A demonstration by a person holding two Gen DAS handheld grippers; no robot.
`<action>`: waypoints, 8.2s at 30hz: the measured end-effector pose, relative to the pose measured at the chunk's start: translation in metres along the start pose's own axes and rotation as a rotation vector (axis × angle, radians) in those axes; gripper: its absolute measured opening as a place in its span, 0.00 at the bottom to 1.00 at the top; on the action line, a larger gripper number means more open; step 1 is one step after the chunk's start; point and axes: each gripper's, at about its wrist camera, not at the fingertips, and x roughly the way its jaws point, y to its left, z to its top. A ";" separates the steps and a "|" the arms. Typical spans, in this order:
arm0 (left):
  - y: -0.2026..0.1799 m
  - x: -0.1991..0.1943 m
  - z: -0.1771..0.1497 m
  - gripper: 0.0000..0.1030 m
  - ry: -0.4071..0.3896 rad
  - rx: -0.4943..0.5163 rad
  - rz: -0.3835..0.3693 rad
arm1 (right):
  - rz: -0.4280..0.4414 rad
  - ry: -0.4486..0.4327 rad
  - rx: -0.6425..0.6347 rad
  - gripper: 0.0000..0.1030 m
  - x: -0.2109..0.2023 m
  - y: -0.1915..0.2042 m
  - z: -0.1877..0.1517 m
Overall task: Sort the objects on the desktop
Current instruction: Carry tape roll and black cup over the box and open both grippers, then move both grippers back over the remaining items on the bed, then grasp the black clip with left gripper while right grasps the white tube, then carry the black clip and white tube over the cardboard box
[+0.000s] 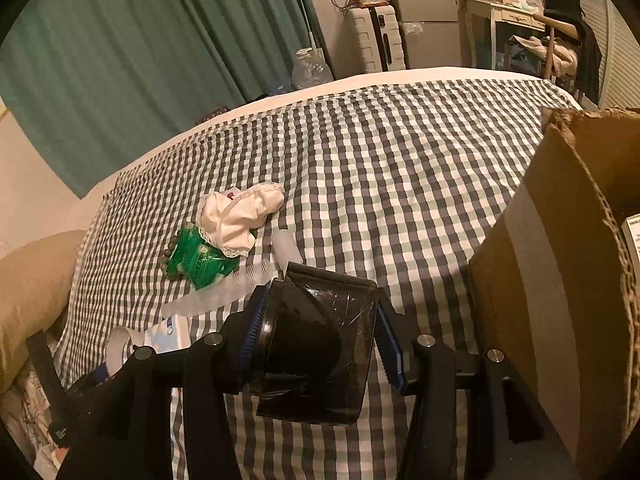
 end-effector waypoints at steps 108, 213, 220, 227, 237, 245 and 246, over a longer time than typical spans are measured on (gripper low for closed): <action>-0.025 -0.065 -0.031 1.00 -0.236 -0.135 0.173 | 0.056 -0.051 -0.243 0.76 -0.047 0.064 -0.007; -0.069 -0.097 -0.070 0.06 -0.266 -0.061 0.027 | -0.032 0.416 -0.392 0.31 0.038 0.060 -0.131; -0.066 -0.090 -0.070 0.06 -0.248 -0.083 0.008 | -0.062 0.402 -0.441 0.18 0.040 0.068 -0.135; -0.066 -0.103 -0.072 0.06 -0.276 -0.088 -0.003 | -0.065 0.313 -0.459 0.15 0.019 0.073 -0.130; -0.084 -0.140 -0.068 0.06 -0.326 -0.021 0.022 | -0.013 0.103 -0.397 0.15 -0.045 0.087 -0.088; -0.128 -0.189 -0.053 0.06 -0.401 0.054 -0.032 | 0.026 -0.091 -0.349 0.15 -0.126 0.079 -0.055; -0.136 -0.195 -0.052 0.06 -0.408 0.068 -0.047 | 0.026 -0.118 -0.341 0.15 -0.137 0.075 -0.051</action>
